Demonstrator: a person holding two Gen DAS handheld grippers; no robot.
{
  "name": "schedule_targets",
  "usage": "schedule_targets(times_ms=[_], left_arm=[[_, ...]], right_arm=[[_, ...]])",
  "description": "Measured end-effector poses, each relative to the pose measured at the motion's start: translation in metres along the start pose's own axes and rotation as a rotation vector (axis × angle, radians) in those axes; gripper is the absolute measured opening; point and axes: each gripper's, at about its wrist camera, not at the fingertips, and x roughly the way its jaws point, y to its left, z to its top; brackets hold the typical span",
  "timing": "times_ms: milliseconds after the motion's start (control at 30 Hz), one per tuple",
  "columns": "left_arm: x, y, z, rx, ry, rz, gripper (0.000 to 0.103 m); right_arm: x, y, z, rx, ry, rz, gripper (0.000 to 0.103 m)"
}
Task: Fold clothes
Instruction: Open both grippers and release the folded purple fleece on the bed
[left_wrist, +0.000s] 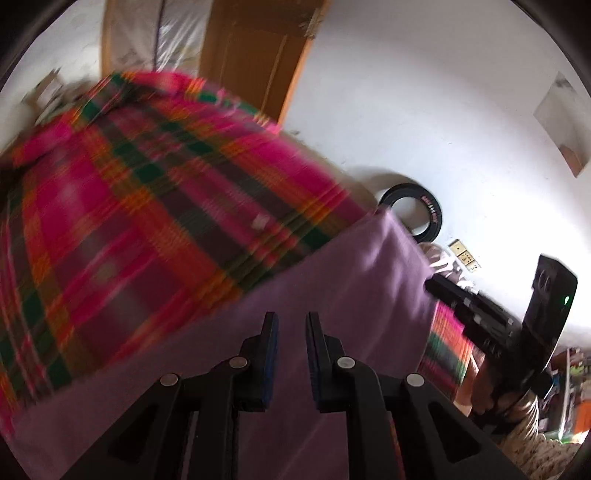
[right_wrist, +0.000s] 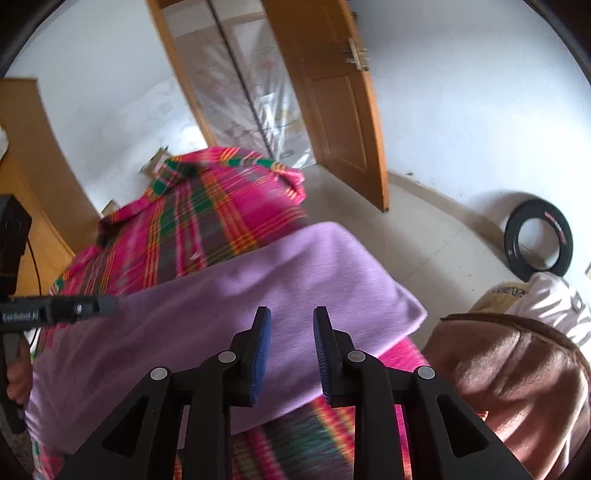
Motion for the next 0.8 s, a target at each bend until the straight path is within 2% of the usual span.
schedule_targets(times_ms=[67, 233, 500, 567, 733, 800], left_arm=[[-0.004, 0.011, -0.015, -0.029, -0.002, -0.002, 0.015], [0.001, 0.031, -0.034, -0.070, 0.012, 0.058, 0.015], [0.009, 0.059, -0.025, -0.107, -0.007, 0.048, 0.015], [0.012, 0.071, -0.021, -0.141, -0.013, 0.013, 0.015], [0.012, 0.084, -0.015, -0.161, -0.011, -0.021, 0.014], [0.006, 0.087, -0.017, -0.172, -0.021, -0.007, 0.014]], right_arm=[[-0.001, 0.011, -0.002, -0.041, -0.014, -0.021, 0.025], [0.009, 0.032, -0.011, -0.105, 0.042, 0.017, 0.025], [0.010, 0.060, -0.020, -0.148, 0.068, 0.015, 0.025], [0.011, 0.070, -0.022, -0.168, 0.071, 0.025, 0.025], [0.013, 0.103, -0.031, -0.245, 0.092, 0.077, 0.025], [0.013, 0.119, -0.036, -0.283, 0.095, 0.108, 0.025]])
